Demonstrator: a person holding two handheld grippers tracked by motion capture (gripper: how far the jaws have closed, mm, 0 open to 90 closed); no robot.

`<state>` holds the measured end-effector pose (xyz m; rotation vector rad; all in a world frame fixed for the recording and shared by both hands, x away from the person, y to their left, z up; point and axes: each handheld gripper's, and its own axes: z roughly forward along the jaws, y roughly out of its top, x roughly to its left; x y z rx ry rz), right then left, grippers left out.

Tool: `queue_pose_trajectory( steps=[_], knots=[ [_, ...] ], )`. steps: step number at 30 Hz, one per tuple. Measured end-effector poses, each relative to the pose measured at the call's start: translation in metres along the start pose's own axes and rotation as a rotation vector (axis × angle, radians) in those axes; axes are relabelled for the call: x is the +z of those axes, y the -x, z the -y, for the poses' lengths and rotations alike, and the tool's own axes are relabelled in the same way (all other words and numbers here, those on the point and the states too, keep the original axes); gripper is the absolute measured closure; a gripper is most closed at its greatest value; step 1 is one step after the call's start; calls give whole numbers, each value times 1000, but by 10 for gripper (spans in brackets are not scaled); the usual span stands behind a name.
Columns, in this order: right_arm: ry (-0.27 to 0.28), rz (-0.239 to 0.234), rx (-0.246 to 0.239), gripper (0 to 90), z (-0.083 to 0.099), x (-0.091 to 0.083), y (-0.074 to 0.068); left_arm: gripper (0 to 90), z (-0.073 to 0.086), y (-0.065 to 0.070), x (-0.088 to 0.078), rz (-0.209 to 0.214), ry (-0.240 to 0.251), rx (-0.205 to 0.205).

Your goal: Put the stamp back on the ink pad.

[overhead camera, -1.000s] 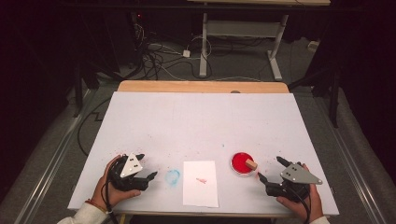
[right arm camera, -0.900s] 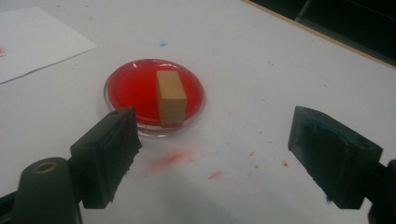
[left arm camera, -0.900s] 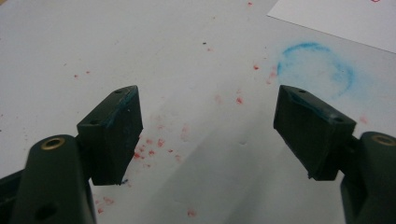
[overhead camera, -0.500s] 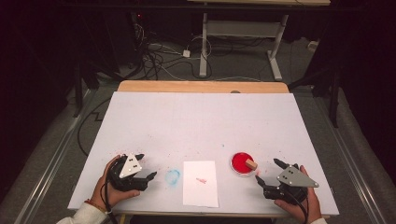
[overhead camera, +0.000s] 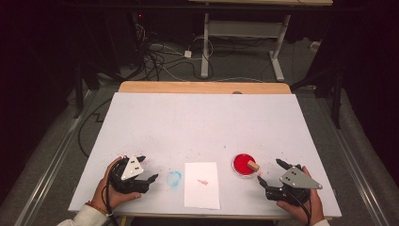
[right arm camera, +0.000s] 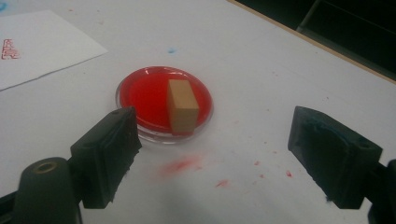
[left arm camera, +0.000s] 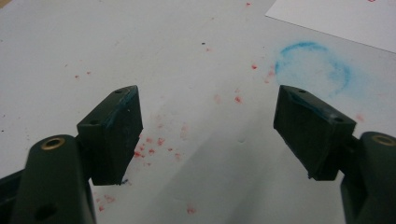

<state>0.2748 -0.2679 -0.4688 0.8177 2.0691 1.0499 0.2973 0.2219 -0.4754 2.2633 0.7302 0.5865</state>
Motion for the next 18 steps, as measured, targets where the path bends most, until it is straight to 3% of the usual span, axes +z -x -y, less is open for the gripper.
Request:
queue_pose_trajectory(
  steps=[18],
  knots=[
    [15, -5, 17, 165, -2, 0, 2, 231, 1, -1, 1, -2, -7, -8]
  ],
)
